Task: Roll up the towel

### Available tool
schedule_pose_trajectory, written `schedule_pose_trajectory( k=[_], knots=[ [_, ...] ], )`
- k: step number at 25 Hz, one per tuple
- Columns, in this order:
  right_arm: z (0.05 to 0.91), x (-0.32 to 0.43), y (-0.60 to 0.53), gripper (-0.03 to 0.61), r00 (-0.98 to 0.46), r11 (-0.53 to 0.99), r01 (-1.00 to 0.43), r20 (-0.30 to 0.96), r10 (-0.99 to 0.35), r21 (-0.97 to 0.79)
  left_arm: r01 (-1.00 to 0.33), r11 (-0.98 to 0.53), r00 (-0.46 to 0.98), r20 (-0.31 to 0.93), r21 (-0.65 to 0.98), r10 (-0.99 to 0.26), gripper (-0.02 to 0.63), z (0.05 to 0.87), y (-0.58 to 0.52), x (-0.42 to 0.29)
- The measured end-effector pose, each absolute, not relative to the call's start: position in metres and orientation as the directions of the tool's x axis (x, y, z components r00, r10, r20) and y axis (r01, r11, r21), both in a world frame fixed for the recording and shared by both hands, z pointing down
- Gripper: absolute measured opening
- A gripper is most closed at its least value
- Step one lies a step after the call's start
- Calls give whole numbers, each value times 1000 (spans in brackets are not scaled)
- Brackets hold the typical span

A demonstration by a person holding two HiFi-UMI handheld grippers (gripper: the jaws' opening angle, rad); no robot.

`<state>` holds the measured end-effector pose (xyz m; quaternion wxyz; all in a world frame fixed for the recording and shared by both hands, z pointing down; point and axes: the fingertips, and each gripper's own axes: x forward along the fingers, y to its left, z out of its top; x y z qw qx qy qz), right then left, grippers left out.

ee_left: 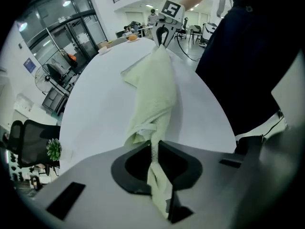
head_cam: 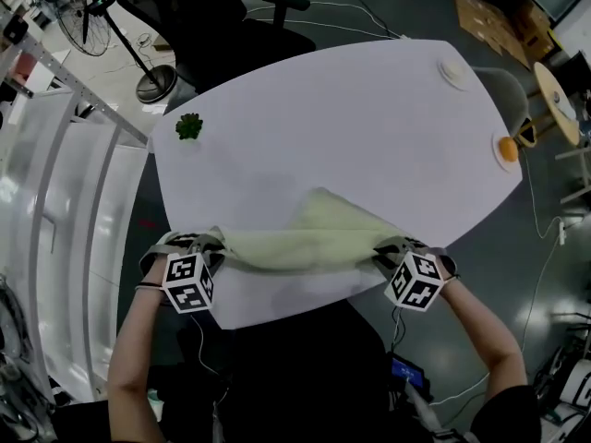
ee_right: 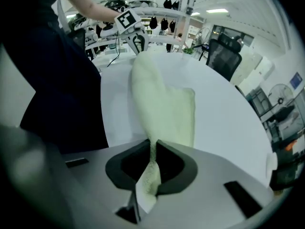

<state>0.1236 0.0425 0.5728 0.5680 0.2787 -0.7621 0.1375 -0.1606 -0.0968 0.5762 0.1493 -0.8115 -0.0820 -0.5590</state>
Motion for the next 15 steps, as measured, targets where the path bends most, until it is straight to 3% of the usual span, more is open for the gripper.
schedule_pose_trajectory(
  k=[6,15],
  knots=[
    [545,139,-3,51,-257,763,-645,926,-277,49,252,-964,371,929,-83,17,51,569,-127,-151],
    [560,164,-56,51,-218,773,-633,945,-243,52,182,-983,351,935,-14,51,51,575,-167,-133]
  ],
)
